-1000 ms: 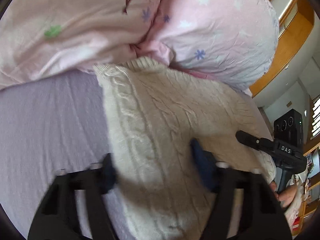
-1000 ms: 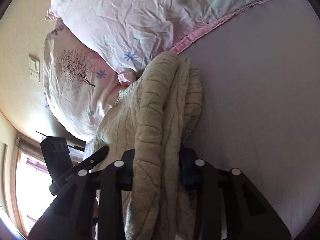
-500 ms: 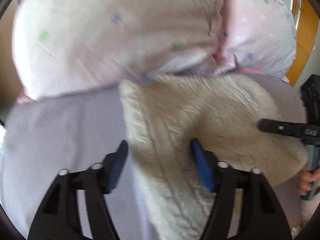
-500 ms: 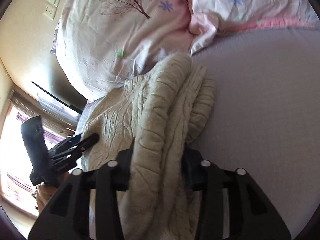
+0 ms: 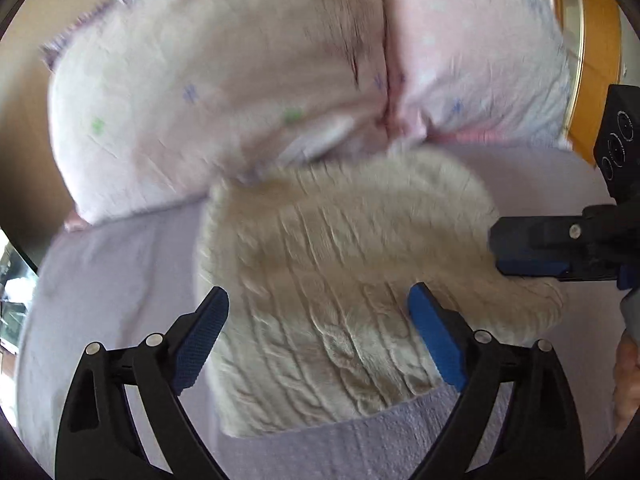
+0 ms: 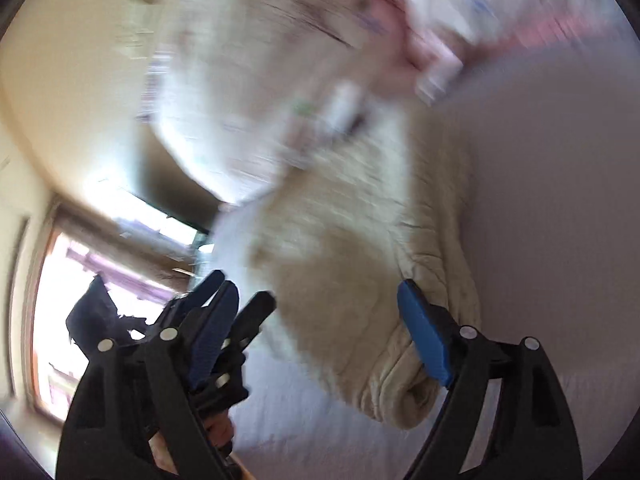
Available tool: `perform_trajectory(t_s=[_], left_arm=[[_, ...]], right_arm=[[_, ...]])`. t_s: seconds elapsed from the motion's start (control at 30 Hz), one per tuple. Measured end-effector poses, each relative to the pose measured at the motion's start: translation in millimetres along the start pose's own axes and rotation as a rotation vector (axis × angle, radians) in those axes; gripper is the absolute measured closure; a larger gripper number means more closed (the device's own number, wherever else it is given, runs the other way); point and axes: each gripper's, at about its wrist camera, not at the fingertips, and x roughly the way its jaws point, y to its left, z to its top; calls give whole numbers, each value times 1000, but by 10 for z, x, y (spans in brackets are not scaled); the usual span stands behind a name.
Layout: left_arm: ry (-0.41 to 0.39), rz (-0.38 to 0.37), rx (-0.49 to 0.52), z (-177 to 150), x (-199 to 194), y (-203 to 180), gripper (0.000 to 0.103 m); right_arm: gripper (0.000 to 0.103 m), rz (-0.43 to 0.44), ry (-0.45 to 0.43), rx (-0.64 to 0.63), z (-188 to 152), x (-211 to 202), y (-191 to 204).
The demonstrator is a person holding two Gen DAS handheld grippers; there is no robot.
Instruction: Fold small clothes
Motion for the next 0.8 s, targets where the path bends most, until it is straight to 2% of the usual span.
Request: perform_trajectory(t_s=[0.03, 0.07, 0.17, 0.23, 0.3, 0.37, 0.43, 0.47, 0.67, 0.8], left_arm=[[2, 21, 6, -46, 69, -25, 1], [-35, 41, 18, -73, 66, -56, 1], [-52, 35, -3, -124, -16, -14, 1], [-73, 54, -24, -208, -124, 61, 1], [-84, 93, -35, -328, -228, 137, 1], [-79, 119, -43, -425, -294, 196, 1], [-64, 124, -49, -560, -339, 239, 1], [-49, 129, -44, -625, -354, 242, 1], [6, 203, 12, -869, -344, 196, 1], [50, 187, -24, -944, -340, 268, 1]], right_arm=[[22, 3, -16, 0, 2, -17, -1], [22, -8, -14, 3, 1, -19, 18], [22, -81, -22, -35, -86, -110, 201], [17, -131, -51, -81, -214, -218, 305], [2, -184, -105, -128, -404, -386, 366], [2, -281, -144, -168, -577, -447, 422], [2, -414, -135, -208, -787, -433, 479], [2, -449, -122, -218, -862, -387, 490], [2, -610, -65, -285, -1190, -109, 482], [2, -713, -58, -307, -1250, 103, 503]])
